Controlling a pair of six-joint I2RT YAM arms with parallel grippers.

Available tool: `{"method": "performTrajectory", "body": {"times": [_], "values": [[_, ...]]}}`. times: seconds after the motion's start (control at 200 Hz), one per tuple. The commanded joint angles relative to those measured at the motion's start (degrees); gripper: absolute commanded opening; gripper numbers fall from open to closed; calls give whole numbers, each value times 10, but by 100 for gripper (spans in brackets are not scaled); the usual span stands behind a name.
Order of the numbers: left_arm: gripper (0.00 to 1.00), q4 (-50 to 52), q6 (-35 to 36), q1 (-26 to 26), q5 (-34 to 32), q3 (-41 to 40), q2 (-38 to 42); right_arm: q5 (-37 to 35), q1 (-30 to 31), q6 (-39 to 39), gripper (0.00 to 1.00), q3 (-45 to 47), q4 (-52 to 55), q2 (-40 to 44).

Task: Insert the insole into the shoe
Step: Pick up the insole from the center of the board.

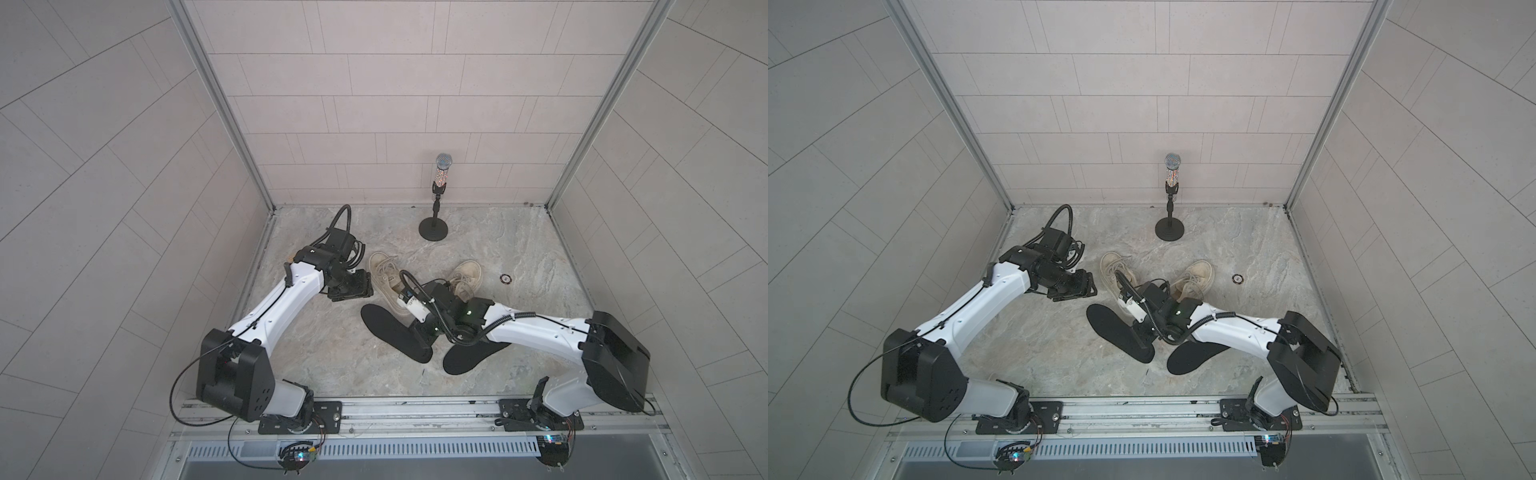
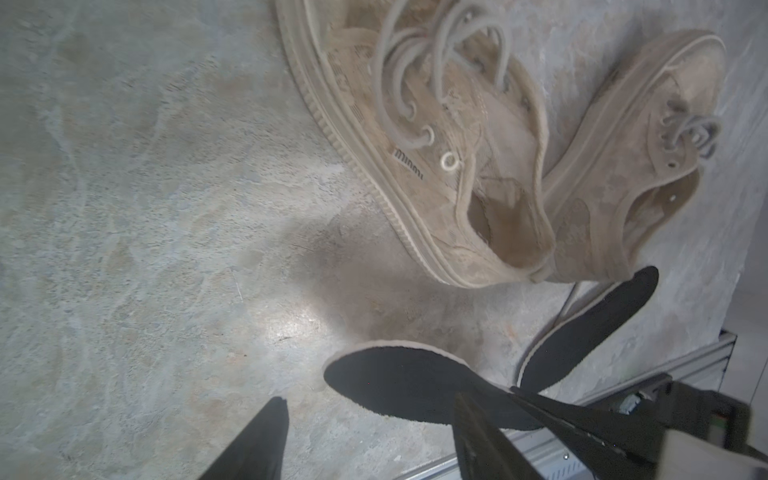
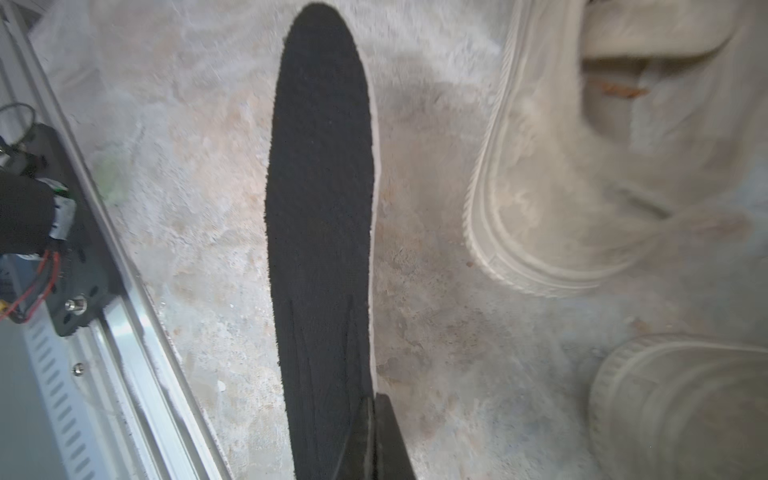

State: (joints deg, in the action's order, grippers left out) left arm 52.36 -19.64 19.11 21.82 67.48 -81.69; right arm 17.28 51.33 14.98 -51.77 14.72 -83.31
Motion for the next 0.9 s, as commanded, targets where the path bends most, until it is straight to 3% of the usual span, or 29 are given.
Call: {"method": "performTrajectory", "body": {"times": [0.0, 0.27, 0.525, 0.735, 0.896], "values": [[72, 38, 57, 1, 44, 15, 1, 25, -18, -13, 0, 14, 16, 41], [73, 61, 149, 1, 168, 64, -39, 78, -68, -28, 0, 22, 24, 93], [73, 77, 200, 2, 229, 77, -65, 120, -74, -66, 0, 2, 44, 82], [73, 94, 213, 1, 142, 76, -78, 124, -76, -74, 0, -10, 43, 72], [73, 106, 224, -7, 113, 97, -87, 124, -81, -79, 0, -6, 49, 76]]}}
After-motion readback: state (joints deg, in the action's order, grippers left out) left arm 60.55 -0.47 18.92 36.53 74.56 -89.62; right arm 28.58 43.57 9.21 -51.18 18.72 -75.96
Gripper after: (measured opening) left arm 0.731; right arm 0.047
